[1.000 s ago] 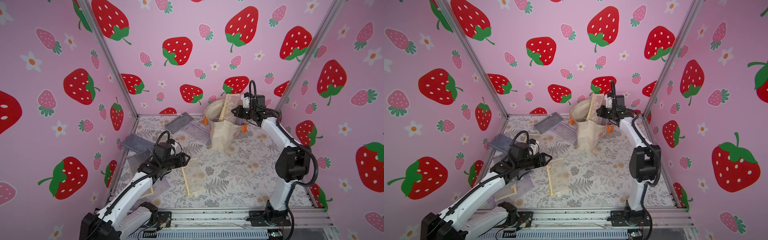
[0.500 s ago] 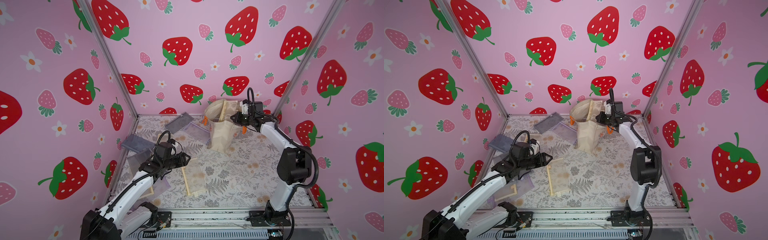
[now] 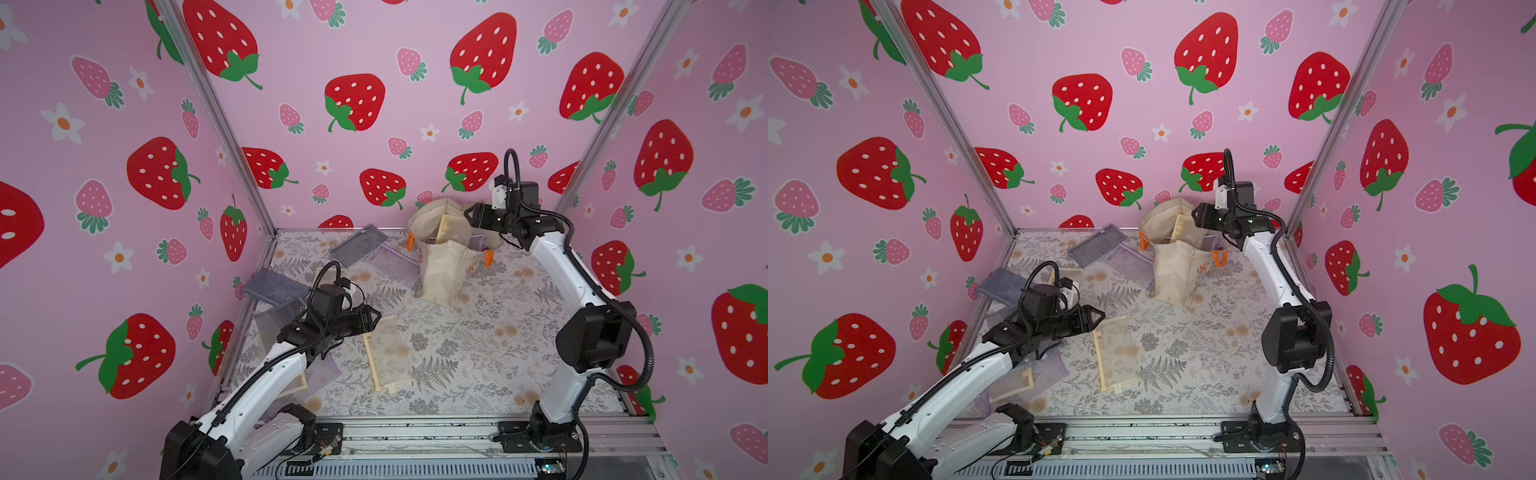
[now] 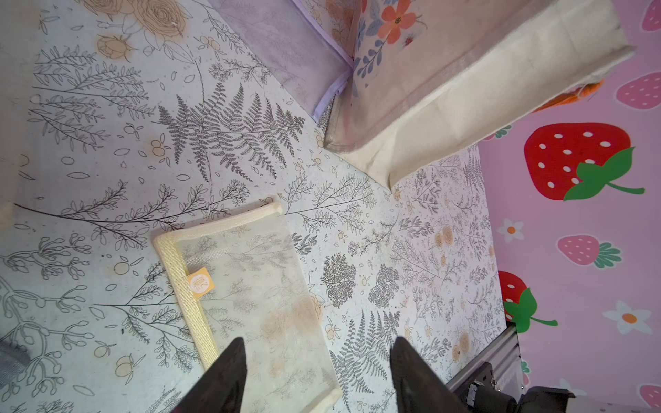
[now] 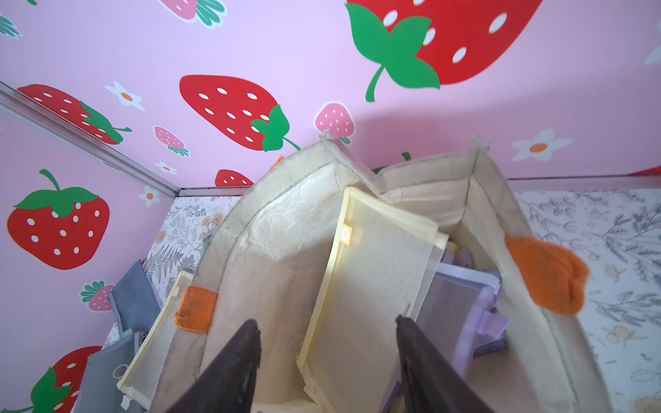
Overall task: Put the pencil pouch into the canvas bag
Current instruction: Place the pencil pouch in the canvas bag.
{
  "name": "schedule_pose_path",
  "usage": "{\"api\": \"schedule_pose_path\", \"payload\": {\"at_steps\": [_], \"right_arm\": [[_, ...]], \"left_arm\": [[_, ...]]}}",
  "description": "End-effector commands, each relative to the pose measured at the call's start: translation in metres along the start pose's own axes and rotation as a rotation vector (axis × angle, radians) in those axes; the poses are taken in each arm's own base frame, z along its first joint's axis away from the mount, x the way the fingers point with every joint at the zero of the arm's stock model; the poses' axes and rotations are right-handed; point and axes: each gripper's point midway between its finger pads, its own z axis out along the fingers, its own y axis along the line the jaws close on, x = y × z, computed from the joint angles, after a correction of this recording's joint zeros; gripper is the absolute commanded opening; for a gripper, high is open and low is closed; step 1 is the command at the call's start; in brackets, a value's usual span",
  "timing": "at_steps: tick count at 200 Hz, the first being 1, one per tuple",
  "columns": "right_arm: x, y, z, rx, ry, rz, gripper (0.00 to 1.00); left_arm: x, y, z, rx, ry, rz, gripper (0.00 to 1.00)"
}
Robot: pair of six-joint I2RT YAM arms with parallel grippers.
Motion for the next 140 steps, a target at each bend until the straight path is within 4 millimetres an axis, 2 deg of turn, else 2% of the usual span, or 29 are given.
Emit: {"api": "schedule_pose_path", "payload": {"at_steps": [1, 33, 54, 72, 90, 108, 124, 140], "right_arm": [[0.013, 0.000, 0.002, 0.039, 0.056, -0.058, 0.62], [0.033, 0.040, -0.028, 0.037, 0.106, -0.215, 0.69], [0.062, 0.075, -0.058, 0.000, 0.139, -0.307, 0.76], [0.097, 0.101, -0.086, -0.034, 0.185, -0.361, 0.80], [0.144, 0.124, -0.108, -0.121, 0.260, -0.357, 0.81], [0.199, 0.140, -0.116, -0.198, 0.370, -0.329, 0.81], [0.251, 0.150, -0.114, -0.245, 0.469, -0.302, 0.82], [0.301, 0.153, -0.102, -0.276, 0.570, -0.247, 0.81]], "left_arm": [[-0.001, 0.000, -0.006, -0.013, -0.014, 0.013, 0.66], [0.017, 0.020, -0.004, -0.107, 0.072, 0.001, 0.66], [0.033, 0.031, -0.002, -0.144, 0.134, -0.022, 0.66], [0.044, 0.037, -0.001, -0.150, 0.156, -0.043, 0.66], [0.053, 0.040, 0.002, -0.140, 0.168, -0.067, 0.66], [0.063, 0.045, 0.006, -0.142, 0.194, -0.092, 0.66], [0.072, 0.051, 0.011, -0.141, 0.214, -0.121, 0.66], [0.083, 0.056, 0.020, -0.129, 0.234, -0.157, 0.65]]}}
